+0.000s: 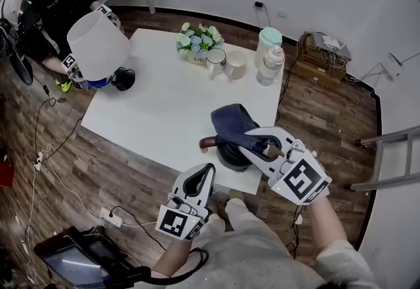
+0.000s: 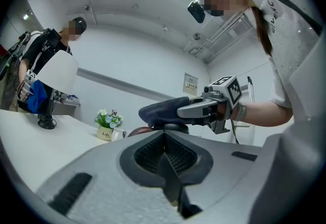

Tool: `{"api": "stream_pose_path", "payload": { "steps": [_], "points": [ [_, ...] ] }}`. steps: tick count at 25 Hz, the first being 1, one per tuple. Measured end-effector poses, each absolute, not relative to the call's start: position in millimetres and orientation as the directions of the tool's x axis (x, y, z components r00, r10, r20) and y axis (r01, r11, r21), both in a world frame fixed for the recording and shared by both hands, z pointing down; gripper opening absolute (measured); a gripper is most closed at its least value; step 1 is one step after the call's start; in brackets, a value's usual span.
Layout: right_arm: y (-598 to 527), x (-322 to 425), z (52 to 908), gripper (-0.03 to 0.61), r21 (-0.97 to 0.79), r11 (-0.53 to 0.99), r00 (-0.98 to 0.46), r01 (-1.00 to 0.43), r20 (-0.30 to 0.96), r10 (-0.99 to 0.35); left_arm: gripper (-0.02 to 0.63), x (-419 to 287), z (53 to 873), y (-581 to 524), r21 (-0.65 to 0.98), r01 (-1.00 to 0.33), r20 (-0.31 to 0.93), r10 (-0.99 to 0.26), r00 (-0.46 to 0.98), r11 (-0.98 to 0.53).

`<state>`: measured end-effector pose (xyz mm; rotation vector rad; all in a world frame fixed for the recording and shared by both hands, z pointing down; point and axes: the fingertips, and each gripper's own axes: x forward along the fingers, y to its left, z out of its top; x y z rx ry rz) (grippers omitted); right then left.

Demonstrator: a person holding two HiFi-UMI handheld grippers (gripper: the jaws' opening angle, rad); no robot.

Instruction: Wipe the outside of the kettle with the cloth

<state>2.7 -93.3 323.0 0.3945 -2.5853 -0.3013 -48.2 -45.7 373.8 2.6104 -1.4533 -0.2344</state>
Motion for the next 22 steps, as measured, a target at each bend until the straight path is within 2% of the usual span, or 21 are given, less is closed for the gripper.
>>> {"api": "stream_pose_path", "payload": {
  "steps": [6,22],
  "points": [
    [-100.3,33.5,324.2,0.063,0.178,0.931,-0.826,-0.319,0.429,-0.366,0.008,-47.3,375.4,-44.4,0.201,-0.831,-0.06,-0.853,0.518,-0.518],
    [-58.1,80.9,333.3,0.063,0.116,0.921,-0.801,-0.372,0.463,-0.381,0.008,-15.7,372.6,-43.2,0.191,-0.775,-0.063,-0.795,0.603,-0.602]
  ]
}}
